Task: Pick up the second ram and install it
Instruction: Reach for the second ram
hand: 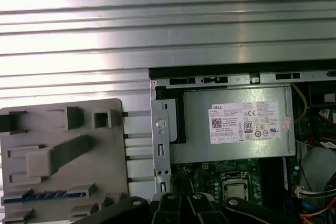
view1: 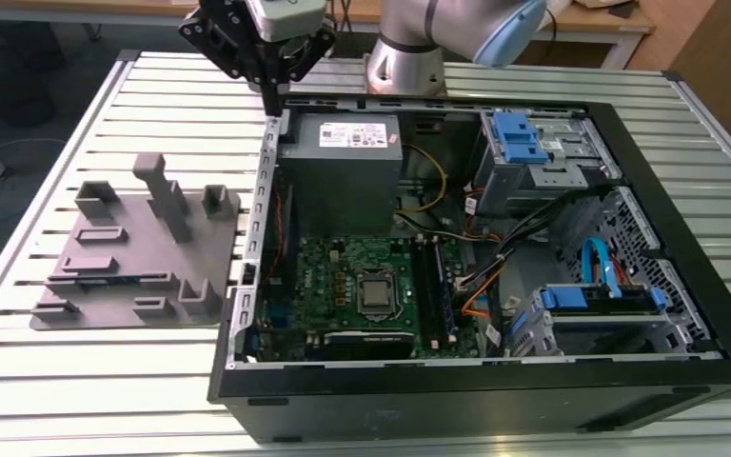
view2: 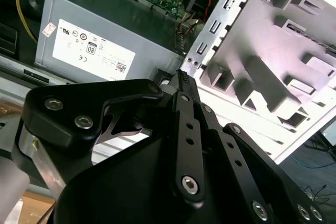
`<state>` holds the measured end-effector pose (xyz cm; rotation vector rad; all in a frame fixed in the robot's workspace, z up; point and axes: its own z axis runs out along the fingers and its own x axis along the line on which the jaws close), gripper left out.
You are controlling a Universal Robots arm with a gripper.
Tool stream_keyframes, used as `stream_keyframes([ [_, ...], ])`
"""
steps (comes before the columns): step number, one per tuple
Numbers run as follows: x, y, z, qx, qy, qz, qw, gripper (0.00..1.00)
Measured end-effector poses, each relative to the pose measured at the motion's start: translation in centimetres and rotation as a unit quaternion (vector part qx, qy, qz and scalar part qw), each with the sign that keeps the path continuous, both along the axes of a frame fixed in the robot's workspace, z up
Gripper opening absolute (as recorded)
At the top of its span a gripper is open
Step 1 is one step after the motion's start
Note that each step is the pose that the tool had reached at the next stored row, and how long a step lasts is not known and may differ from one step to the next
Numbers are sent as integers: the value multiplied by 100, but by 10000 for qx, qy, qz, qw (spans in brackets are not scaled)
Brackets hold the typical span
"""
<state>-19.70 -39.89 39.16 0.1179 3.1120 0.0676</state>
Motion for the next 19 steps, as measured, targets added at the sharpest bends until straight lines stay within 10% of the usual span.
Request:
stream_keyframes([
  [19, -404, 0, -34, 0, 0, 1, 10000, 7],
])
